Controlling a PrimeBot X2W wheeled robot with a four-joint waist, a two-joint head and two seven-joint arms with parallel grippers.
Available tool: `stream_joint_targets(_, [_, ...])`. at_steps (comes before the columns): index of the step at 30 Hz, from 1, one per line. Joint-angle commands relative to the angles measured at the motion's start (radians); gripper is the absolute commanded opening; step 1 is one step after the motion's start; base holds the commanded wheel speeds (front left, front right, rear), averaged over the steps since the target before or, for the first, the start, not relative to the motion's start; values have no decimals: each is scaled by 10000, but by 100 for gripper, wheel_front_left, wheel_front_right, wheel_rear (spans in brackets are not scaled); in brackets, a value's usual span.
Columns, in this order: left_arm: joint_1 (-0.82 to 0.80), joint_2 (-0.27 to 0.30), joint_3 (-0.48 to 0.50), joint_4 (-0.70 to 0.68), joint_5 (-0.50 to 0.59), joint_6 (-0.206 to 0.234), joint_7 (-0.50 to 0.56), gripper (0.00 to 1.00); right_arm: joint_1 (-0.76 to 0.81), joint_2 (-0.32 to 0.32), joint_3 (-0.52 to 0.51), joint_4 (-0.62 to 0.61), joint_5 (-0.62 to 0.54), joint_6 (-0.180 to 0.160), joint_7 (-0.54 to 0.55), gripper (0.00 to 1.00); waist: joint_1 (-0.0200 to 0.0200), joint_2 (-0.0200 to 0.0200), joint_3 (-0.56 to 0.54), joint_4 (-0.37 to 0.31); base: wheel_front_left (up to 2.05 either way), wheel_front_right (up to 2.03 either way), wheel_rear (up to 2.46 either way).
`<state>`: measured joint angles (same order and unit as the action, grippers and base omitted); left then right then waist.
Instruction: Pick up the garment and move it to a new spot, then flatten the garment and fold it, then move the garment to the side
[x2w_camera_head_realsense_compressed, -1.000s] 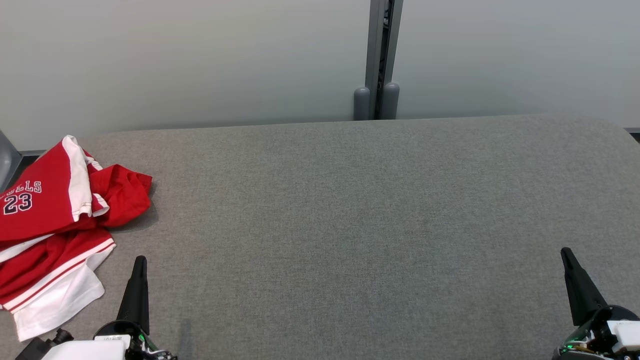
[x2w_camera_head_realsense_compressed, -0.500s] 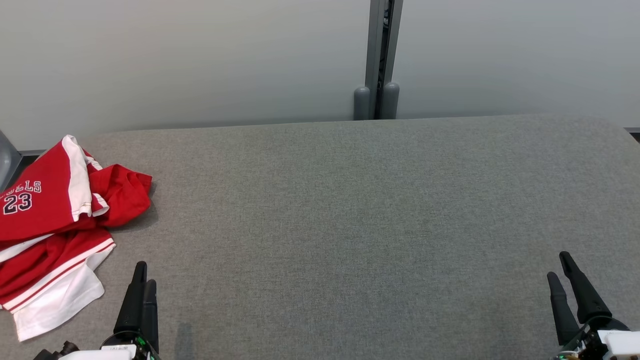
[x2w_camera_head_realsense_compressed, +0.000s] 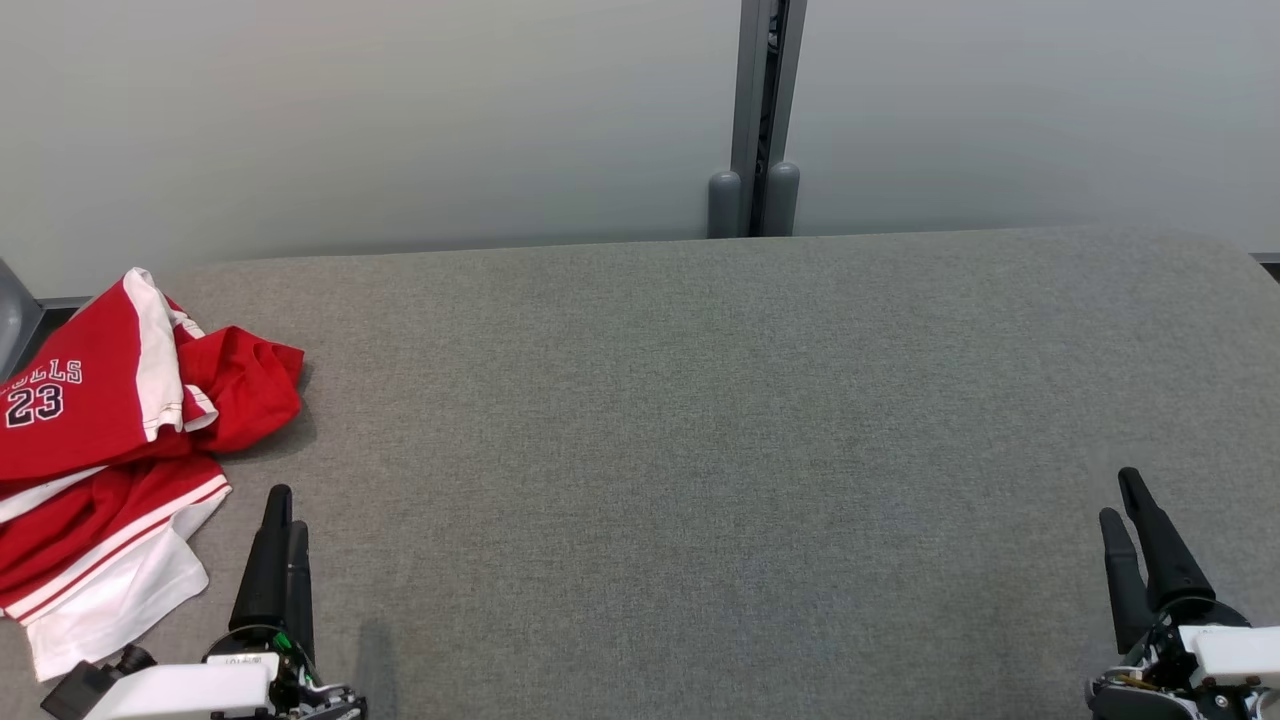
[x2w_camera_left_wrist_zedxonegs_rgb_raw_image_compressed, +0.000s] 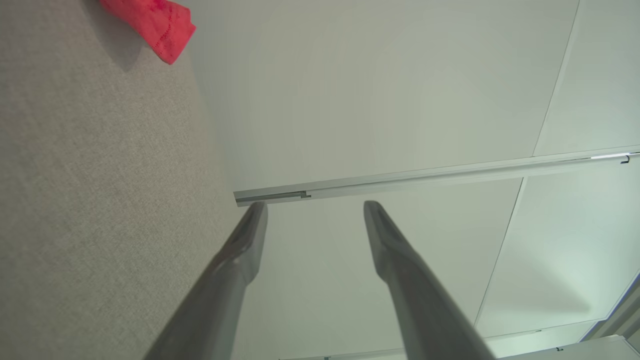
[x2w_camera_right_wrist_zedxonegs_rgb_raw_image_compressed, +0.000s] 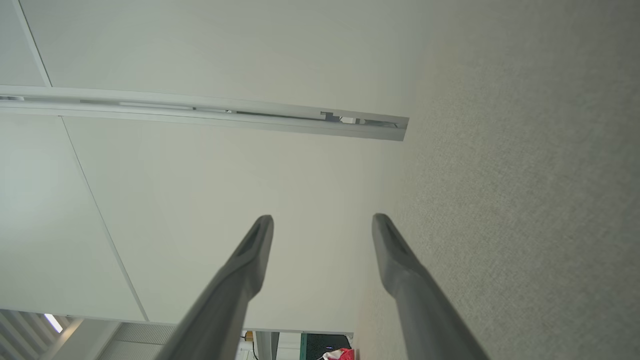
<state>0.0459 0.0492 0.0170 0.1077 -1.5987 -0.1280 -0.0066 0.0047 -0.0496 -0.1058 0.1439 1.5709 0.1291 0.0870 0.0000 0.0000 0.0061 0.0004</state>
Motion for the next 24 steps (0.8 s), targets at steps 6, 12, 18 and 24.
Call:
stream_joint_targets(6, [-685,302,-166,-303,842,-21,-445,100,-560,-480,297,-373,-1323,16,-443,100,0,0,14,-5,0,0,0])
stream_joint_targets(12, [-897,320,14,-701,2062,-22,-646,100,-744,-575,333,-709,-2793,17,-727,100,0,0,34,-3,0,0,0])
stream_joint_targets(18, [-979,345,-85,-1034,3607,-24,-827,100,-826,-709,342,-977,-4522,18,-987,100,0,0,22,5,0,0,0])
stream_joint_targets(24, [-952,469,-226,-1179,4841,-25,-972,100,-860,-775,485,-1159,-6051,18,-1196,100,0,0,-6,2,0,0,0])
